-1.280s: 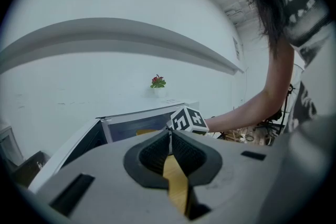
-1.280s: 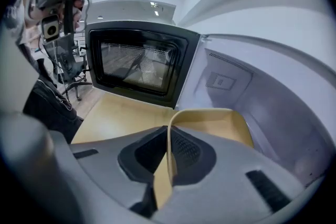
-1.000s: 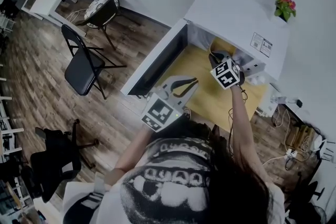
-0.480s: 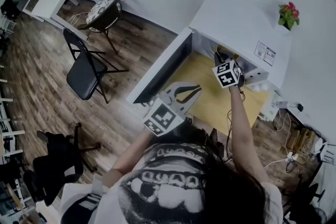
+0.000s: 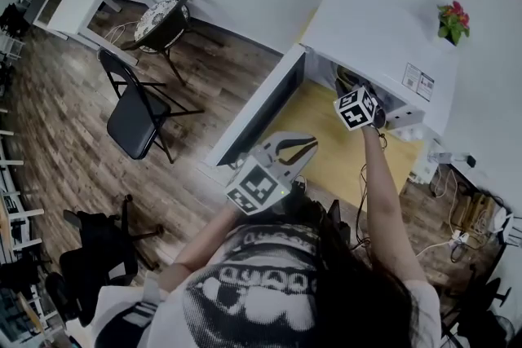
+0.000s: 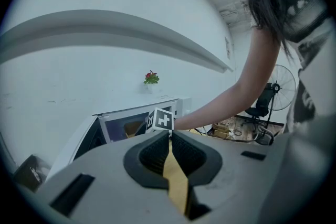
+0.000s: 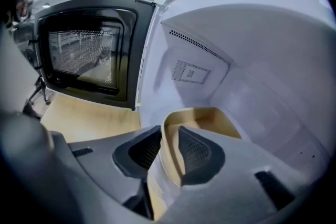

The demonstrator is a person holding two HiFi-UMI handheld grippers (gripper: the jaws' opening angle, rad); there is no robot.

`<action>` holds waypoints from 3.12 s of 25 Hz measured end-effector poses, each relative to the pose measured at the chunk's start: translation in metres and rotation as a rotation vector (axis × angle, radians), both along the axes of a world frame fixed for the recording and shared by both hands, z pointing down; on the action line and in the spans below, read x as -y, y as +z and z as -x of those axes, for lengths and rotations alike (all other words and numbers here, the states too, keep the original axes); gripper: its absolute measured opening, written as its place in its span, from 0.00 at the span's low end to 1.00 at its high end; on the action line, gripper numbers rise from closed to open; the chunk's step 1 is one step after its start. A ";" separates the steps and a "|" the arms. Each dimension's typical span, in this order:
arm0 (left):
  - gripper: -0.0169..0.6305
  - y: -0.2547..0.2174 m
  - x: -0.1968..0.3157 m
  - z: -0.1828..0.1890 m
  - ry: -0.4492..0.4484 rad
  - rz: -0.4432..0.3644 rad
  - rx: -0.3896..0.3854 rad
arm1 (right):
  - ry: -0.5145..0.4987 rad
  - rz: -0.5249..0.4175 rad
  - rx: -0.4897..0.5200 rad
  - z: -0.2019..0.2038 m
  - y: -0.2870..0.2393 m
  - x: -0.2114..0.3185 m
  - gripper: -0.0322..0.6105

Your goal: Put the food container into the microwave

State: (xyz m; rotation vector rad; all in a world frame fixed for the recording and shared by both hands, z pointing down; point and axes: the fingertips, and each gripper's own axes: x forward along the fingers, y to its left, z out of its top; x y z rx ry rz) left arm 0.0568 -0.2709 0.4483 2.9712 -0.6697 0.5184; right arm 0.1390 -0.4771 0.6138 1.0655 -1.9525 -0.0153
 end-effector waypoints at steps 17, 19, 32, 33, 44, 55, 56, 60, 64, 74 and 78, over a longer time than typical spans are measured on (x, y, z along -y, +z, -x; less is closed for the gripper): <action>0.05 -0.007 -0.013 0.013 0.092 -0.001 -0.030 | 0.140 -0.076 0.162 0.001 -0.041 -0.049 0.24; 0.05 -0.007 -0.016 0.014 0.112 0.002 -0.035 | 0.168 -0.084 0.196 0.001 -0.047 -0.062 0.24; 0.05 -0.003 -0.043 0.022 0.282 0.018 -0.048 | 0.361 -0.111 0.374 0.020 -0.073 -0.167 0.23; 0.05 -0.003 -0.045 0.023 0.297 0.019 -0.049 | 0.379 -0.116 0.383 0.022 -0.075 -0.175 0.23; 0.05 0.004 -0.087 0.033 0.487 0.036 -0.053 | 0.600 -0.185 0.496 0.047 -0.087 -0.261 0.21; 0.05 0.022 -0.123 0.038 0.614 0.071 -0.032 | 0.739 -0.238 0.527 0.062 -0.091 -0.322 0.13; 0.05 0.023 -0.123 0.037 0.619 0.072 -0.032 | 0.747 -0.244 0.529 0.062 -0.092 -0.325 0.12; 0.05 0.025 -0.121 0.033 0.621 0.073 -0.033 | 0.760 -0.265 0.531 0.061 -0.098 -0.332 0.09; 0.05 0.027 -0.120 0.029 0.621 0.077 -0.031 | 0.755 -0.280 0.524 0.059 -0.104 -0.337 0.05; 0.05 0.028 -0.112 0.010 0.604 0.072 -0.035 | 0.711 -0.303 0.575 0.044 -0.117 -0.335 0.05; 0.05 0.027 -0.112 0.002 0.608 0.068 -0.035 | 0.692 -0.306 0.587 0.037 -0.123 -0.333 0.05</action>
